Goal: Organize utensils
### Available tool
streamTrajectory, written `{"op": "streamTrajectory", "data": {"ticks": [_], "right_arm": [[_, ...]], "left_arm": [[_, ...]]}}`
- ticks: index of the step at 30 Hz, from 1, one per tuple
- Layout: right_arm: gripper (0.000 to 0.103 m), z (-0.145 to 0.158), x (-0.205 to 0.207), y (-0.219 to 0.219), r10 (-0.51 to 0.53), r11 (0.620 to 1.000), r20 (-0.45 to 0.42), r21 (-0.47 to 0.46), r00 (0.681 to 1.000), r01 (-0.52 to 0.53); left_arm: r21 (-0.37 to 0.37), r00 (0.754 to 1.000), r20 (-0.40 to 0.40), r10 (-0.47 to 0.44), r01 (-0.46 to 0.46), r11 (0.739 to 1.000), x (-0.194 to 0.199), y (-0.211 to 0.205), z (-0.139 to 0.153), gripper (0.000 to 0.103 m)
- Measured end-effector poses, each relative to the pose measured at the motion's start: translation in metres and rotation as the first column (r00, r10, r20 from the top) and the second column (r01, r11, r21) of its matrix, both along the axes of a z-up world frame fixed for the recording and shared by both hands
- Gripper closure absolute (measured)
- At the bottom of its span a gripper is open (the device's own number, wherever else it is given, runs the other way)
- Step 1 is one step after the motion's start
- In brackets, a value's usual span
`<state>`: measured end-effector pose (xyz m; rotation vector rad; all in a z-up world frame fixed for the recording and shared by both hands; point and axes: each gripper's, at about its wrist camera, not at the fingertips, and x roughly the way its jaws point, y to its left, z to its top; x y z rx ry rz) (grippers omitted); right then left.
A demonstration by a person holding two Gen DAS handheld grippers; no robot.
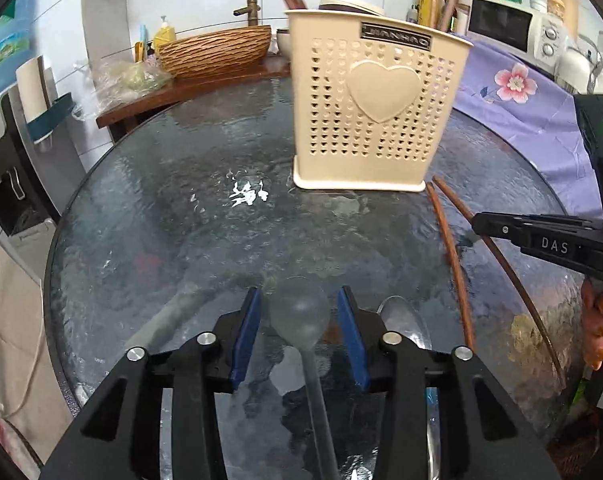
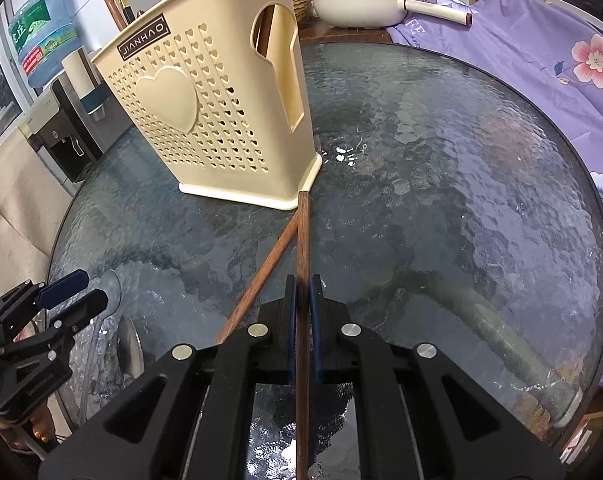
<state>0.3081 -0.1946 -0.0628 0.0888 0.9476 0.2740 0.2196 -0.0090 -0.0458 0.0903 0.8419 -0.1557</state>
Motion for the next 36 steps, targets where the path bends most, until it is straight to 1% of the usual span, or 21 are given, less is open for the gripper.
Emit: {"op": "streamTrajectory", "data": {"ticks": [4,7,10,15,17,20,24,28,30,34,36], "right_arm": [[0.096,-0.001,-0.002,0.002,0.0,1.0,-0.001,0.002,1.0,0.0],[0.096,-0.001,-0.002,0.0,-0.002,1.0,-0.002,0.004,1.0,0.002],[0.096,0.0,-0.001,0.0,0.002,1.0,-0.005,0.003,1.0,-0.002],[0.096,-0.002,0.003,0.003,0.005,1.0,-0.015,-0.007,1.0,-0.006],[0.096,-0.003,0.003,0.005,0.007,1.0,-0.014,-0.007,1.0,-0.007],[0.096,-0.003,0.003,0.006,0.006,1.0,-0.013,-0.006,1.0,-0.006],[0.096,-0.003,0.003,0.006,0.007,1.0,-0.012,-0.009,1.0,-0.007],[0.096,-0.003,0.003,0.006,0.007,1.0,-0.015,-0.006,1.0,-0.007],[0.096,-0.003,0.003,0.006,0.006,1.0,-0.014,-0.007,1.0,-0.006],[0.096,-0.003,0.003,0.007,0.006,1.0,-0.014,-0.009,1.0,-0.006],[0.096,-0.003,0.002,0.007,0.006,1.0,-0.012,-0.008,1.0,-0.007]], "left_arm": [[0.048,1.0,-0.012,-0.009,0.01,0.999,0.004,-0.012,-0.006,0.064],[0.062,0.999,-0.037,-0.01,0.012,0.998,0.01,-0.016,-0.012,0.064],[0.058,0.998,-0.056,-0.008,0.011,0.998,0.014,-0.016,-0.016,0.065],[0.05,0.998,-0.063,-0.011,0.014,0.999,0.017,-0.017,-0.016,0.082],[0.044,0.998,-0.065,-0.007,0.01,0.999,0.019,-0.015,-0.015,0.086],[0.027,0.998,-0.067,-0.015,0.016,0.999,0.02,-0.013,-0.014,0.09],[0.011,0.998,-0.067,-0.014,0.014,1.0,0.021,-0.011,-0.014,0.09],[0.028,0.998,-0.059,-0.018,0.019,0.999,0.018,-0.012,-0.014,0.09],[0.026,0.999,-0.047,-0.009,0.011,1.0,0.014,-0.01,-0.012,0.079],[0.042,0.999,-0.046,-0.008,0.01,0.999,0.015,-0.011,-0.012,0.071],[0.043,0.999,-0.052,0.0,0.003,0.999,0.017,-0.011,-0.014,0.064]]}}
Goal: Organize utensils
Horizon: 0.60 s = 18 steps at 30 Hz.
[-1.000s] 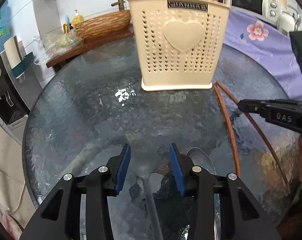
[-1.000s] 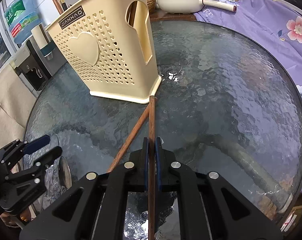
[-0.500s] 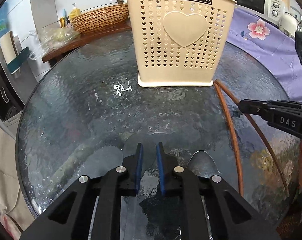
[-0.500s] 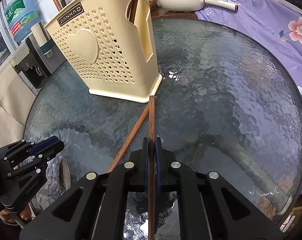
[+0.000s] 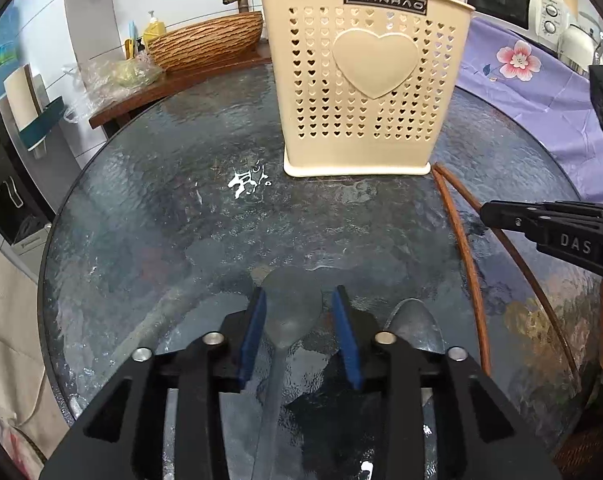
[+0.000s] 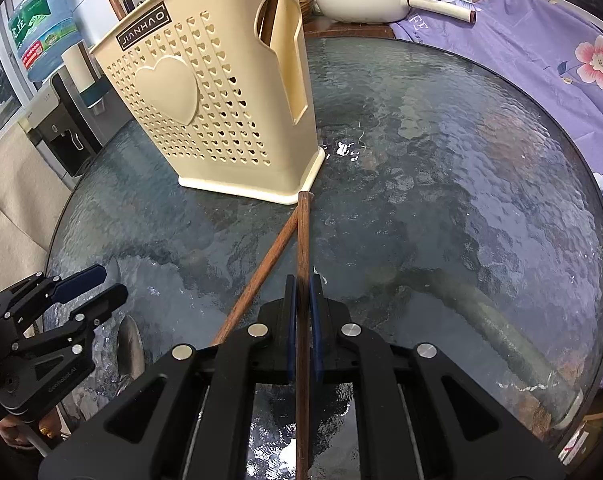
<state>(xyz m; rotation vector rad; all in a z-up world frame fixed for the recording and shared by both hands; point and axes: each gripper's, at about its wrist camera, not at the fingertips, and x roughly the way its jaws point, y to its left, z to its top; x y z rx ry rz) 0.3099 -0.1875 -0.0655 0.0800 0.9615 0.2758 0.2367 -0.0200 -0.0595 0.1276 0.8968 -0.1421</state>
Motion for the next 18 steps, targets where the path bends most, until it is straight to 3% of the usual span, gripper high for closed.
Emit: {"op": "streamTrajectory", "data": {"ticks": [4,9,12,16,17,18], "right_arm": [[0.096,-0.0001,-0.0004,-0.0007,-0.001,1.0,-0.001,0.005,1.0,0.001],[0.096,0.0,-0.0009,-0.001,-0.001,1.0,0.001,0.004,1.0,0.001],[0.096,-0.0002,-0.0011,-0.0009,0.0,1.0,0.001,0.003,1.0,0.0],[0.096,-0.0003,-0.0012,-0.0003,-0.002,1.0,0.001,0.004,1.0,0.002],[0.096,-0.0002,-0.0012,-0.0011,-0.002,1.0,0.0,0.005,1.0,0.002],[0.096,-0.0005,-0.0012,-0.0004,-0.001,1.0,0.0,0.005,1.0,0.001]], "left_arm": [[-0.004,1.0,-0.004,-0.001,0.001,1.0,0.0037,-0.0022,-0.0016,0.063],[-0.006,1.0,-0.002,0.005,-0.005,1.0,0.0063,-0.0037,-0.0017,0.086],[-0.021,1.0,-0.001,0.011,-0.011,1.0,0.0071,-0.0022,0.0004,0.092],[-0.015,1.0,-0.011,-0.005,0.005,1.0,0.0077,-0.0031,0.0012,0.092],[-0.009,1.0,-0.009,-0.009,0.009,1.0,0.0068,-0.0036,0.0015,0.09],[-0.006,1.0,-0.005,-0.006,0.006,1.0,0.0056,-0.0036,0.0019,0.078]]}}
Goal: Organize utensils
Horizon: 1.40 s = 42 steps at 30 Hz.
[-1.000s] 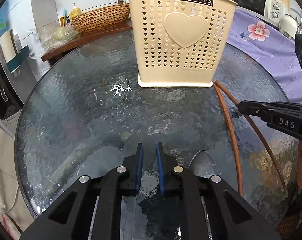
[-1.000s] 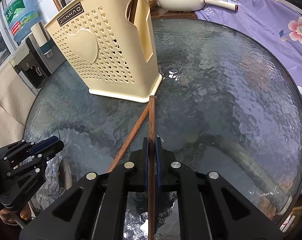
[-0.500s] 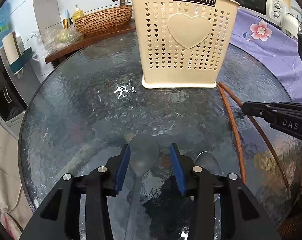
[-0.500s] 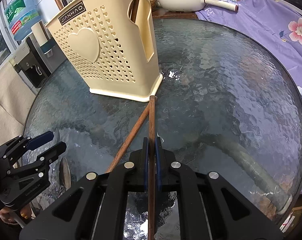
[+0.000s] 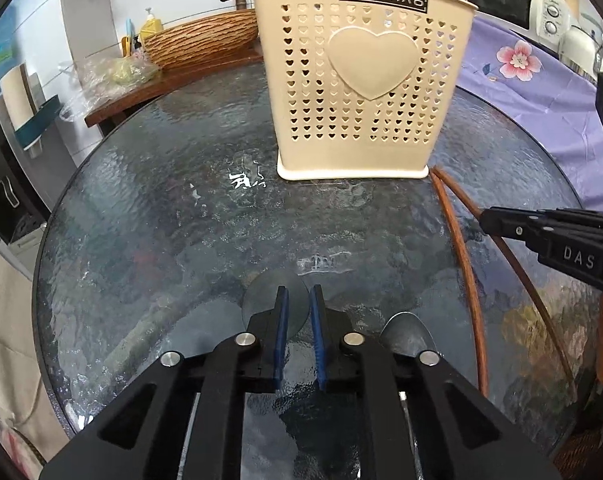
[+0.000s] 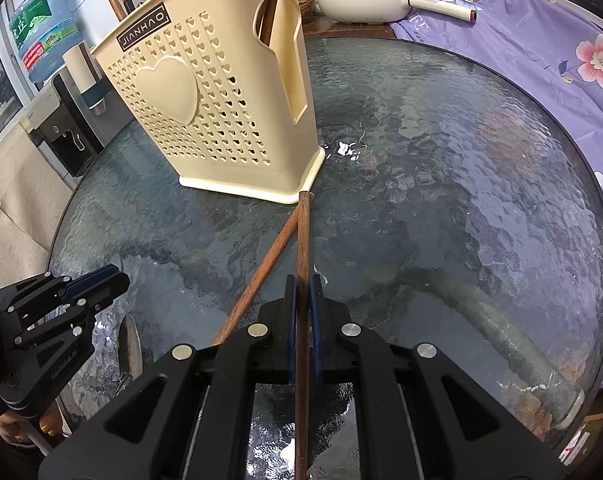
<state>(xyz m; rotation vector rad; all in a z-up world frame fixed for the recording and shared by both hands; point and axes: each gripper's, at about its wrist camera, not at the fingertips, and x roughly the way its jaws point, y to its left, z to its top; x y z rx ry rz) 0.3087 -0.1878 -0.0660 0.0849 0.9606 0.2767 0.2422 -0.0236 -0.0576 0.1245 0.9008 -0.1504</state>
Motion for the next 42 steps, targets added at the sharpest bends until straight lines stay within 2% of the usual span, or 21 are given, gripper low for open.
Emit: {"op": "streamTrajectory", "data": {"ticks": [1,2,3,4,13,16,18,20,30,36,42], "right_arm": [[0.096,0.0,0.0,0.0,0.0,1.0,0.0,0.0,1.0,0.0],[0.096,0.0,0.0,0.0,0.0,1.0,0.0,0.002,1.0,0.0],[0.096,0.0,0.0,0.0,0.0,1.0,0.0,0.001,1.0,0.0],[0.096,0.0,0.0,0.0,0.001,1.0,0.0,0.0,1.0,-0.001],[0.096,-0.001,-0.001,0.001,-0.001,1.0,0.001,0.002,1.0,0.001],[0.096,-0.001,-0.001,0.002,-0.001,1.0,0.001,0.001,1.0,0.001],[0.096,-0.001,-0.001,0.002,0.0,1.0,0.002,0.0,1.0,0.0],[0.096,-0.001,0.0,0.001,0.0,1.0,0.001,0.004,1.0,0.0],[0.096,-0.001,0.0,0.0,0.0,1.0,-0.002,0.006,1.0,0.0],[0.096,-0.002,0.001,-0.002,-0.005,1.0,-0.003,0.021,1.0,0.005],[0.096,0.004,0.001,-0.008,-0.002,0.999,0.021,0.047,1.0,0.001]], "left_arm": [[0.0,1.0,0.01,0.004,-0.004,1.0,-0.003,0.001,0.002,0.071],[-0.003,1.0,0.022,-0.001,0.001,1.0,-0.006,0.002,0.004,0.057],[-0.007,0.999,0.037,-0.006,0.006,1.0,-0.01,0.005,0.007,0.051],[-0.009,0.999,0.045,-0.004,0.005,1.0,-0.012,0.006,0.009,0.051],[-0.042,1.0,0.013,0.025,-0.024,0.999,-0.003,0.019,0.005,0.051],[0.002,1.0,0.023,0.008,-0.008,1.0,-0.002,0.008,0.002,0.051],[0.014,1.0,0.017,0.012,-0.012,1.0,-0.001,0.006,-0.001,0.06],[-0.011,1.0,-0.005,-0.006,0.005,1.0,0.002,0.006,-0.004,0.064],[-0.012,1.0,-0.007,-0.008,0.008,1.0,0.005,0.005,-0.003,0.068],[-0.051,0.999,0.038,-0.001,0.003,0.999,0.0,0.008,0.011,0.068],[-0.096,0.991,0.13,0.008,0.005,0.995,-0.011,0.015,0.038,0.068]]}}
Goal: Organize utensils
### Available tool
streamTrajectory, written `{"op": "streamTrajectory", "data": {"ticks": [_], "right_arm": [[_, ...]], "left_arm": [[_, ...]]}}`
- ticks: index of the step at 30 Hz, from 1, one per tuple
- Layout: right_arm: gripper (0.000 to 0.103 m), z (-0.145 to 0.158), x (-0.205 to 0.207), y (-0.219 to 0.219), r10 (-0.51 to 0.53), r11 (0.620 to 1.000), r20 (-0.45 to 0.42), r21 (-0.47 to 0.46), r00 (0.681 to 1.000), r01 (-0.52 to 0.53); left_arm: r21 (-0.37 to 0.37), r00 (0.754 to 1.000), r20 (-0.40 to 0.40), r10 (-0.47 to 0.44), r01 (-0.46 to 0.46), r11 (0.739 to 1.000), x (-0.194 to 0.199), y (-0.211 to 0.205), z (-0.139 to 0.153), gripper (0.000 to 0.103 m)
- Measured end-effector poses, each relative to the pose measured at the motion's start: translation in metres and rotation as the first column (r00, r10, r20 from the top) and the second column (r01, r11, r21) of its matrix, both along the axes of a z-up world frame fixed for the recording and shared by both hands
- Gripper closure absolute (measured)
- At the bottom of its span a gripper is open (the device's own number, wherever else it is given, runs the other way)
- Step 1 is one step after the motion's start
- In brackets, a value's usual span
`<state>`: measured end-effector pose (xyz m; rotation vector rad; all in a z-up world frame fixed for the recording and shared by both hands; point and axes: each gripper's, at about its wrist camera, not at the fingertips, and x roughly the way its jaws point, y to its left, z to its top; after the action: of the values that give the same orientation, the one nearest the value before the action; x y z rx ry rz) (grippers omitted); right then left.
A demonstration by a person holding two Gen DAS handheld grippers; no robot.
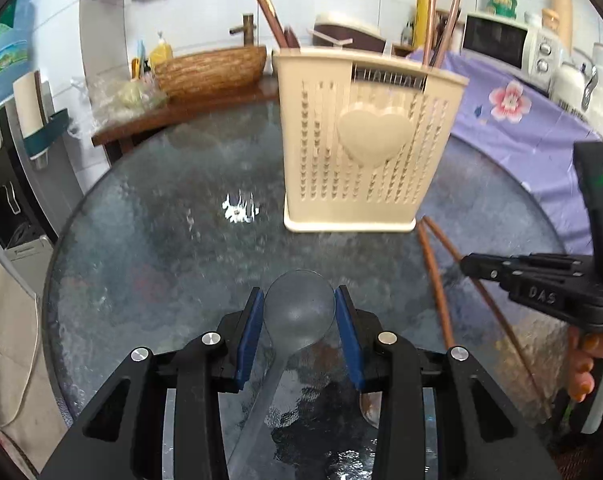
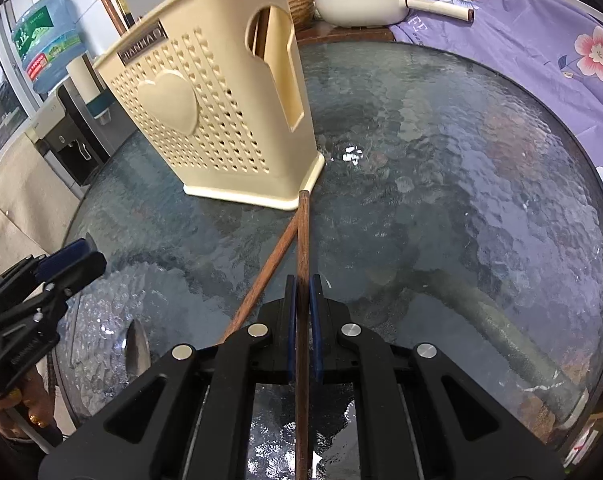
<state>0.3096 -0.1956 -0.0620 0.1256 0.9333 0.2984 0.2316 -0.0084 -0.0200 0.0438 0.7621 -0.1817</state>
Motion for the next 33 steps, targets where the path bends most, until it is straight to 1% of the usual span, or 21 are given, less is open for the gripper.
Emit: {"op": "streamTrajectory", "data": {"ticks": [3,7,13,19,24,29,31,33], "right_arm": [[0.096,0.011,-0.002,-0.007,-0.007,1.0,0.026,0.027,1.0,0.006],[0.096,0.027,-0.008,-0.017,-0.016,0.998,0.064,0.069,0.998,0.012],[0.096,0.048,-0.017,-0.025,-0.025,0.993,0.117,0.114,0.993,0.011],[0.096,0.072,-0.029,-0.027,-0.021,0.99,0.17,0.14,0.985,-0.003],[0.096,0.091,-0.038,-0.025,-0.002,0.989,0.214,0.143,0.977,-0.03],[0.096,0.104,-0.047,-0.019,0.03,0.99,0.243,0.128,0.97,-0.063],[0.096,0.109,-0.049,-0.016,0.045,0.99,0.247,0.122,0.968,-0.077],[0.096,0.115,-0.052,-0.017,0.054,0.987,0.247,0.136,0.967,-0.089]], "left_arm": [[-0.03,1.0,0.031,0.0,0.0,1.0,-0.004,0.002,0.011,0.068],[-0.118,0.997,0.082,-0.007,0.017,0.993,-0.006,0.007,0.029,0.068],[-0.187,0.996,0.094,0.001,0.017,0.982,-0.006,0.01,0.039,0.068],[-0.215,0.991,0.13,0.012,0.017,0.976,-0.013,0.015,0.058,0.068],[-0.219,0.987,0.162,0.015,0.021,0.976,-0.019,0.017,0.075,0.068],[-0.219,0.985,0.17,0.006,0.032,0.975,-0.02,0.016,0.08,0.068],[-0.228,0.987,0.164,0.0,0.038,0.973,-0.019,0.017,0.081,0.068],[-0.248,0.987,0.159,-0.005,0.045,0.968,-0.018,0.018,0.084,0.068]]}}
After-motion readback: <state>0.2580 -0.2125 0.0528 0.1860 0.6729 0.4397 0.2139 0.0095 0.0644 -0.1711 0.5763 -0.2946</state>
